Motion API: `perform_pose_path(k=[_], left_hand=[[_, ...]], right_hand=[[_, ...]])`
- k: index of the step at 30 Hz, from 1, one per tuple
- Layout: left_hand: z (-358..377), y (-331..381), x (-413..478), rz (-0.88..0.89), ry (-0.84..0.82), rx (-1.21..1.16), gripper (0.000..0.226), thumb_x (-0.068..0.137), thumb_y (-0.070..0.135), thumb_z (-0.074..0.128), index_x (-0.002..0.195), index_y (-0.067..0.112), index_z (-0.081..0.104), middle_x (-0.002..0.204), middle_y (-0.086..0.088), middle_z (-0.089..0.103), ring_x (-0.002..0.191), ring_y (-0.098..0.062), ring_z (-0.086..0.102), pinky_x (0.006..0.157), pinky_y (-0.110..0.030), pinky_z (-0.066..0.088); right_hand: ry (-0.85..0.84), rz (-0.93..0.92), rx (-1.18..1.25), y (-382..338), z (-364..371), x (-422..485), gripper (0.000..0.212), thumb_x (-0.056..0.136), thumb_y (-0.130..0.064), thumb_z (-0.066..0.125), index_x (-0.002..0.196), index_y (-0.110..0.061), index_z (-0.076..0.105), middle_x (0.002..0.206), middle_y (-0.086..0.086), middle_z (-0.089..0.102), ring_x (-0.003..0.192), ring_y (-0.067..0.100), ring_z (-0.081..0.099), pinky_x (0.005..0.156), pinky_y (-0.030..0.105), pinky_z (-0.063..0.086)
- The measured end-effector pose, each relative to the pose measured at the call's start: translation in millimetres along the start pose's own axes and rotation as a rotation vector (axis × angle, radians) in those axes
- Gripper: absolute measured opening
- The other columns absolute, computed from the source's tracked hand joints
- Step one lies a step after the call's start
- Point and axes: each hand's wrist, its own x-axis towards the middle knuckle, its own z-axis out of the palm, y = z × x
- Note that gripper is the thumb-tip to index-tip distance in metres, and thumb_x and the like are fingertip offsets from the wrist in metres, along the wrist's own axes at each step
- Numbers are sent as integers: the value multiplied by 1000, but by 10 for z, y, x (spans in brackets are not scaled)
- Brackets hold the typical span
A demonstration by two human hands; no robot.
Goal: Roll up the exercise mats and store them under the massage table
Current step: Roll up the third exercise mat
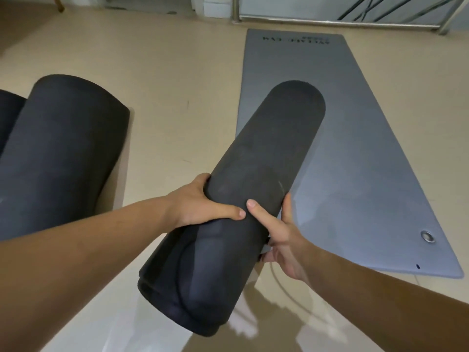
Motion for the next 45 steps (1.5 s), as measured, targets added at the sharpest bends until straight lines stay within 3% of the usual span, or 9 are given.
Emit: perform_pose_path(k=[4,12,17,21,27,30,33,41,45], left_hand=[[30,-176,-84,-43,86,-96,128,47,69,95,154,44,29,128,14,60,113,-19,65,103,-42,55],[-348,-696,-202,-188,358,-349,115,52,71,89,149,33,41,127,11,64,111,-20,66,101,-43,56],[-770,-872,-223,-199,407,-458,103,59,65,91,146,30,51,122,11,64,101,-16,65,90,-36,55],[-942,-957,-229,-193,392,-366,99,69,67,85,152,30,45,114,12,59,94,-13,61,81,-31,50],[-992,-1001,-321,-39,610,359,91,71,86,56,144,34,41,133,2,49,113,-25,60,93,-45,58],[-1011,-973,-389,5,576,417,80,81,79,59,146,37,38,134,0,49,109,-25,61,90,-44,60],[-1029,-1032,-460,-112,441,399,114,68,88,67,159,36,22,146,-2,43,121,-28,61,96,-45,59],[-1255,-1397,-545,-156,325,185,130,74,71,80,167,34,-4,160,-2,35,143,-28,46,118,-43,42],[-1293,-1386,-538,-213,352,437,131,67,86,74,166,31,8,155,-4,38,142,-32,45,112,-49,48]], right_hand=[[-39,23,-120,-76,94,133,128,52,-69,96,147,-78,9,157,-20,45,135,30,55,101,71,49],[-286,-56,-304,-289,929,588,127,56,-69,95,154,-68,13,150,-28,50,127,14,61,106,52,52],[-295,-103,-355,-279,1323,620,112,68,-69,88,158,-61,21,151,-18,52,121,11,61,85,34,55],[-355,-8,-405,-91,1248,488,114,67,-69,88,153,-71,14,158,-14,46,133,19,53,103,49,51],[-386,26,-419,214,1153,270,121,54,-68,96,142,-83,14,151,-11,53,132,21,56,107,57,50],[-391,-45,-374,245,1292,243,121,59,-62,96,148,-76,15,152,-14,51,131,19,57,105,49,52],[-384,-117,-363,288,1488,174,125,61,-61,95,153,-71,11,152,-20,48,128,10,56,98,34,53],[-460,-47,-519,201,1685,189,128,67,-56,94,150,-75,-1,155,-21,35,139,20,47,112,56,45],[-420,-37,-598,252,1737,212,126,71,-56,91,149,-74,-7,160,-22,29,147,25,41,116,63,40]])
